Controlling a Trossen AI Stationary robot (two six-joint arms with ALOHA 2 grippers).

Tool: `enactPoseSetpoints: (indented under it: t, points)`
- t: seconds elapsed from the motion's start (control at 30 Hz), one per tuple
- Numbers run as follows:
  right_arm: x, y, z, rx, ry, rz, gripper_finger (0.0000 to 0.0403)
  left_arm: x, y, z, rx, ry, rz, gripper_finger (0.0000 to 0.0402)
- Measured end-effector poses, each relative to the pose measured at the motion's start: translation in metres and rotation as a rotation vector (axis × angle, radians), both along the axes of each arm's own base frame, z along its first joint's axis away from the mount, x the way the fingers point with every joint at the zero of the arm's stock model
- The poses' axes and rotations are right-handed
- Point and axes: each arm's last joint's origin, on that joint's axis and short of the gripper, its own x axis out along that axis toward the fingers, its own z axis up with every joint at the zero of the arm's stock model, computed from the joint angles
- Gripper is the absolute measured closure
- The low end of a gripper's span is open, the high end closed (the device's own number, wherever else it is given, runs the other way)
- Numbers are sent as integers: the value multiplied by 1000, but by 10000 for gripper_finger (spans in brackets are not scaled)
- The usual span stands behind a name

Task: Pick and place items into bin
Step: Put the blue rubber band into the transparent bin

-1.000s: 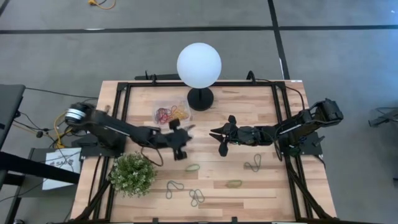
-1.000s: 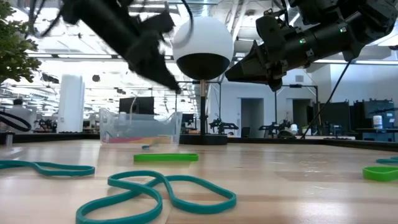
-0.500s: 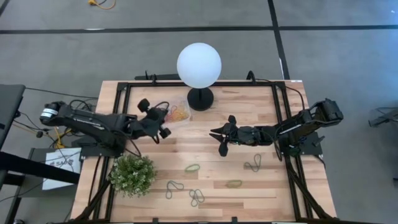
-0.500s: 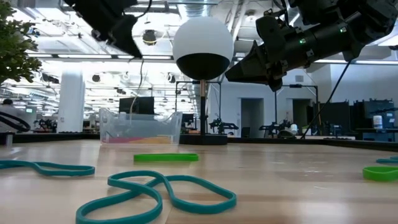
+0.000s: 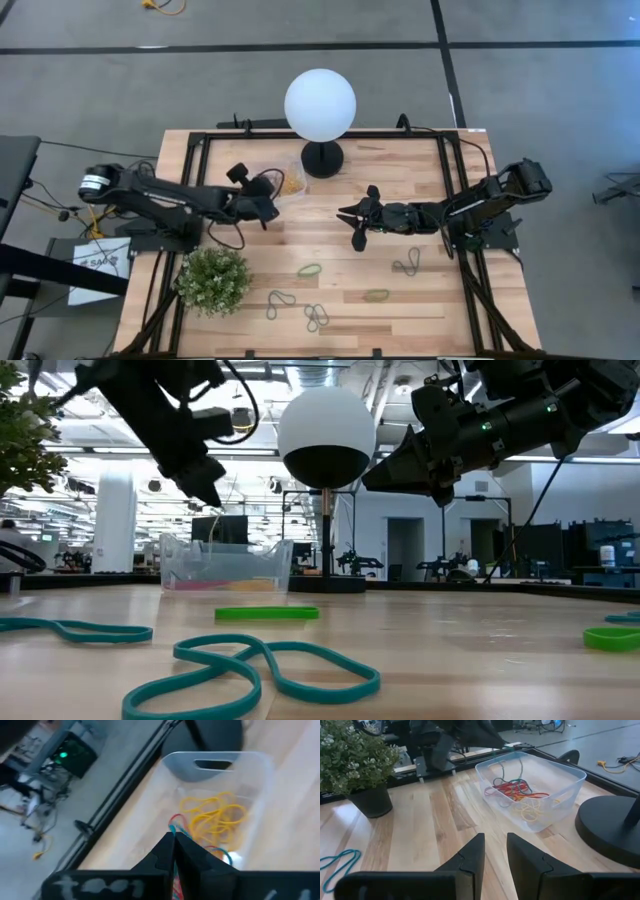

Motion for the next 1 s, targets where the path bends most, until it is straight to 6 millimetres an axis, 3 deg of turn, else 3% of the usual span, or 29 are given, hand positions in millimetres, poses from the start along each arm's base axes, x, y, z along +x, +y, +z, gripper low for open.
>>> enactPoseSetpoints:
  t: [0.3,0.6,1.0]
  points:
    - [0,0,0,0,0,0,326,-1,26,-4,4,-12,140,401]
    - [0,0,0,0,0,0,326,-1,31,-7,-143,-17,90,401]
    - [0,0,0,0,0,0,326,0,30,-7,-176,-26,75,330]
